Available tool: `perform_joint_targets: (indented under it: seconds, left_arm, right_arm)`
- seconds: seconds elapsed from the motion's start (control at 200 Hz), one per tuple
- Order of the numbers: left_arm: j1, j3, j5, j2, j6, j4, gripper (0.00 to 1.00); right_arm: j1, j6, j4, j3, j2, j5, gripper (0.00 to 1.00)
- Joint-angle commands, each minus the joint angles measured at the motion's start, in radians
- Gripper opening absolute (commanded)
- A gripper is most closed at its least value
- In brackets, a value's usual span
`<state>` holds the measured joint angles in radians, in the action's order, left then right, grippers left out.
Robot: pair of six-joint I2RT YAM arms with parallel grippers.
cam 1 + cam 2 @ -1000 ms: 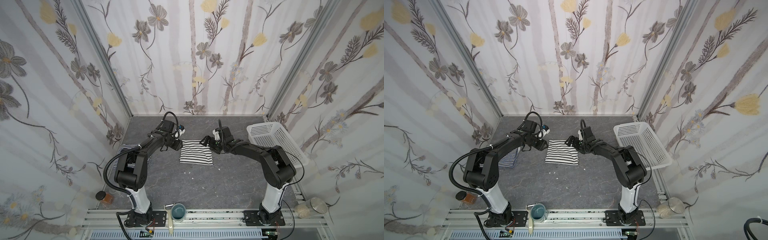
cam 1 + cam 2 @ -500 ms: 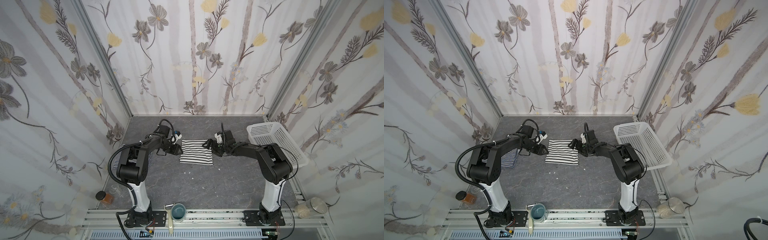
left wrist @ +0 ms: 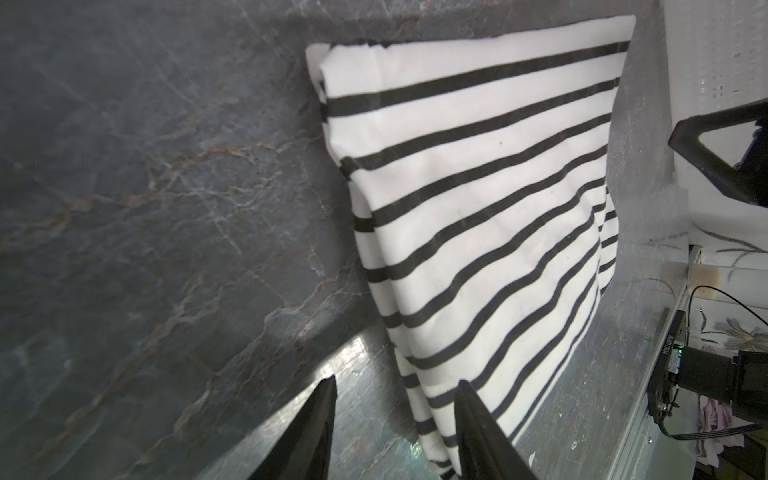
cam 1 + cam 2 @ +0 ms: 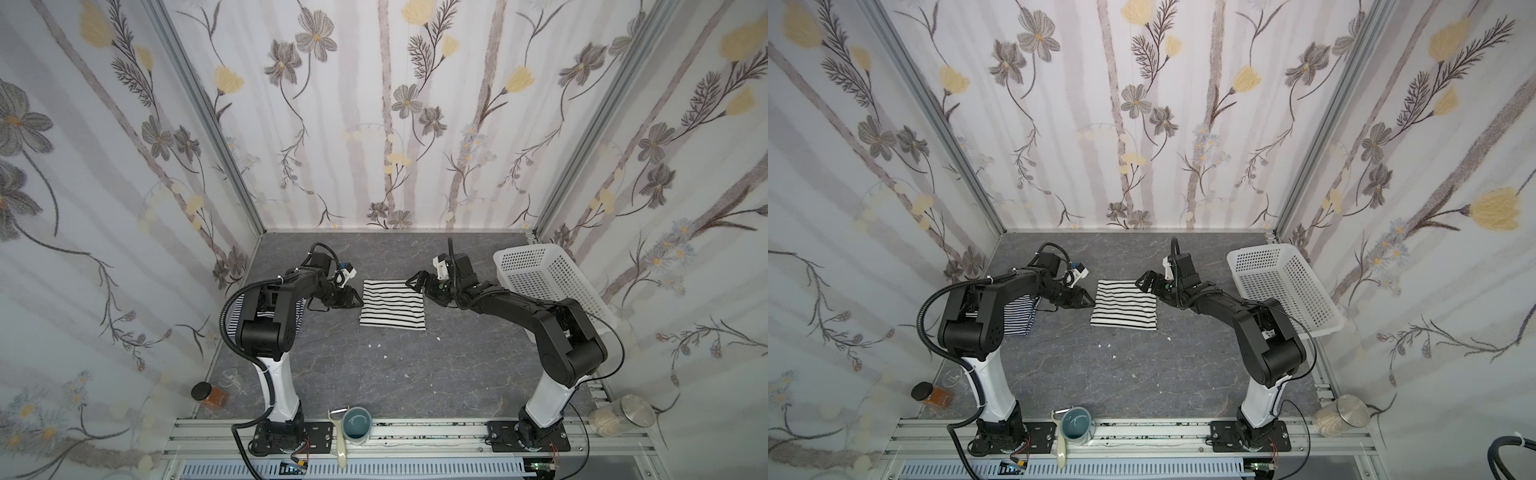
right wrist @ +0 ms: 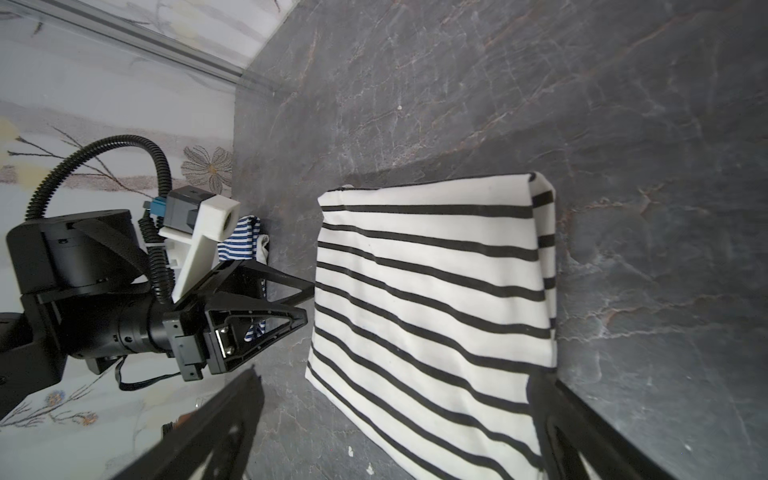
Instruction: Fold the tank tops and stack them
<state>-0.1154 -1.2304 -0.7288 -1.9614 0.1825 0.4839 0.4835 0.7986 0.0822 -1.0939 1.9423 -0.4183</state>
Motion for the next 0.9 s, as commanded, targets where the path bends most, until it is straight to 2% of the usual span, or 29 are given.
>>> perform_joint_targets:
  seconds: [0.0, 0.15, 0.335, 0.56, 0.894]
  left_arm:
    - [0.012, 0.006, -0.075, -0.007, -0.014, 0.005, 0.48]
    - [0.016, 0.017, -0.102, -0.013, -0.021, 0.006, 0.48]
    - [0.015, 0.021, -0.116, -0.024, -0.025, 0.008, 0.48]
    - [0.008, -0.002, -0.119, -0.068, -0.044, 0.008, 0.48]
    - [-0.034, -0.057, -0.078, -0.141, -0.075, 0.011, 0.48]
  right_arm:
    - [0.011, -0.009, 0.003, -0.051, 0.054, -0.041, 1.00]
    - [0.017, 0.011, 0.041, -0.093, 0.151, -0.090, 1.00]
    - [0.016, 0.009, 0.021, -0.094, 0.209, -0.081, 1.00]
    - [0.013, -0.006, -0.082, -0.068, 0.229, -0.002, 1.00]
    - [0.024, 0.047, -0.022, 0.014, 0.208, 0.004, 0.99]
